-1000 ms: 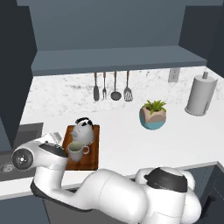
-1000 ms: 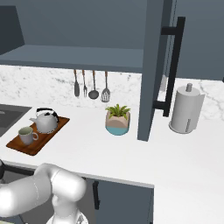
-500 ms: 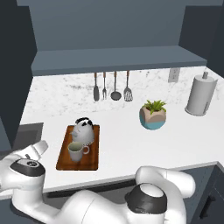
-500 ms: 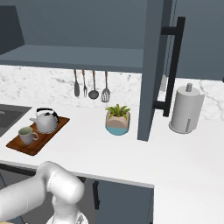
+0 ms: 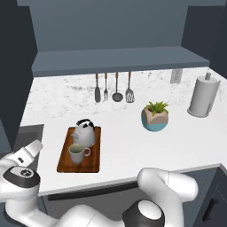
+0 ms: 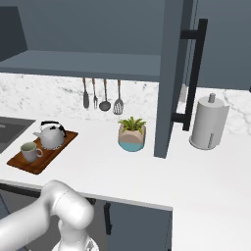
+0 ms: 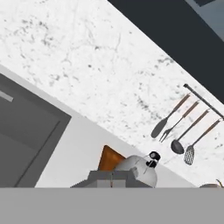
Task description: Pick the kettle from the counter and place it on the tray. Then pick the mug from the cabinet and place it on the tray. Then close the cabinet doors.
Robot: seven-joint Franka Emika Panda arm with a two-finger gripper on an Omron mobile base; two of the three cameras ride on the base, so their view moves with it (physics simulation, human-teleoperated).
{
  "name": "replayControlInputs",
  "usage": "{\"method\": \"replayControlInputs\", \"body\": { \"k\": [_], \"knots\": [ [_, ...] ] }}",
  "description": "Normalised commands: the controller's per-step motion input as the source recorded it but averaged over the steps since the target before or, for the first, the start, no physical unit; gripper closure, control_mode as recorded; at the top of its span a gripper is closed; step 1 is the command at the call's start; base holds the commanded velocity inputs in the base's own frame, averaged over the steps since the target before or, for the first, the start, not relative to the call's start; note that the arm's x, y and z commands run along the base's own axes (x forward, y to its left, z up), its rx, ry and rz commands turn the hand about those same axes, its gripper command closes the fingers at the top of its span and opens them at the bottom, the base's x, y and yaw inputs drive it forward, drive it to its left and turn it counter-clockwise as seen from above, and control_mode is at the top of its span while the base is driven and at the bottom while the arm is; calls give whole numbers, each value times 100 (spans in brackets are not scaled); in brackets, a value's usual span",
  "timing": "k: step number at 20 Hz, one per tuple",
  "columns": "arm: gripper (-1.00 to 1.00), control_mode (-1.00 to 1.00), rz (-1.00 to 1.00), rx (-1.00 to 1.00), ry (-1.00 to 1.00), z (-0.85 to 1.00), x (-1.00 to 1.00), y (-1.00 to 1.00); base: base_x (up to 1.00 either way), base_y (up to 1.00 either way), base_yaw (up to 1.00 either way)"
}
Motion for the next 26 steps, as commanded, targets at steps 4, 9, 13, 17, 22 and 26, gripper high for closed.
{"method": "replayControlInputs", "body": {
  "k": [4,9,13,17,22,26],
  "knots": [
    [100,-100,2,-17,-14,21,-1,0,0,0,0],
    [100,-100,0,-16,-16,6,0,0,0,0,0],
    [100,-100,-1,-14,-17,11,0,2,0,0,0],
    [100,-100,-7,-11,-18,18,-1,3,0,0,0],
    [100,-100,-7,-14,-13,29,-2,1,0,0,0],
    [100,-100,-3,-20,-14,30,0,4,0,0,0]
  ]
}}
